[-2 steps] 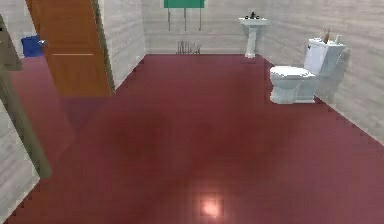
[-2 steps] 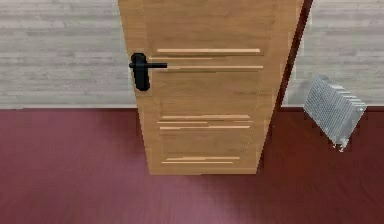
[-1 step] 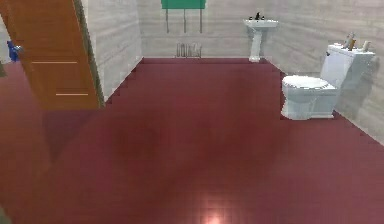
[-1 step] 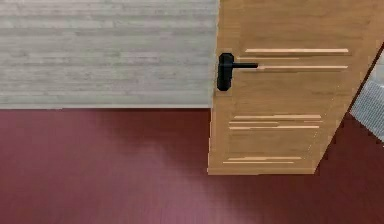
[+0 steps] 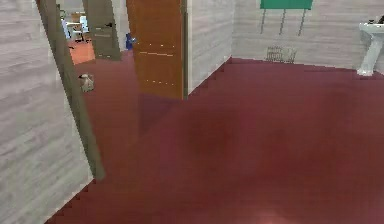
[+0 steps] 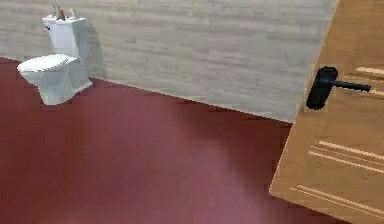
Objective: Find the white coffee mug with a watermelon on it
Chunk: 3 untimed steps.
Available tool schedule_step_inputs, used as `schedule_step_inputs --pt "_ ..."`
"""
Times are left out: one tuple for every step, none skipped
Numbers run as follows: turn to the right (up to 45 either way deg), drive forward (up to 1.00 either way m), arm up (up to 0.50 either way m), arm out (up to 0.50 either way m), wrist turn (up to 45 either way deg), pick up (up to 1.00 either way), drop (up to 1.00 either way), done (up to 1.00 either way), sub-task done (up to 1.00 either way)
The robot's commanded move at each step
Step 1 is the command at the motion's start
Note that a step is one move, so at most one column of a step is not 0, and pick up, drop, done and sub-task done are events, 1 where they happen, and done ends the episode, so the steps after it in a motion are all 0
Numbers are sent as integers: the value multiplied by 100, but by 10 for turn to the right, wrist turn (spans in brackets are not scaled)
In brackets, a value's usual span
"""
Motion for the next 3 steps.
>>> schedule_step_inputs --pt "0 100 0 0 0 0 0 0 0" --pt "-60 0 0 0 0 0 0 0 0" --pt "0 20 0 0 0 0 0 0 0"
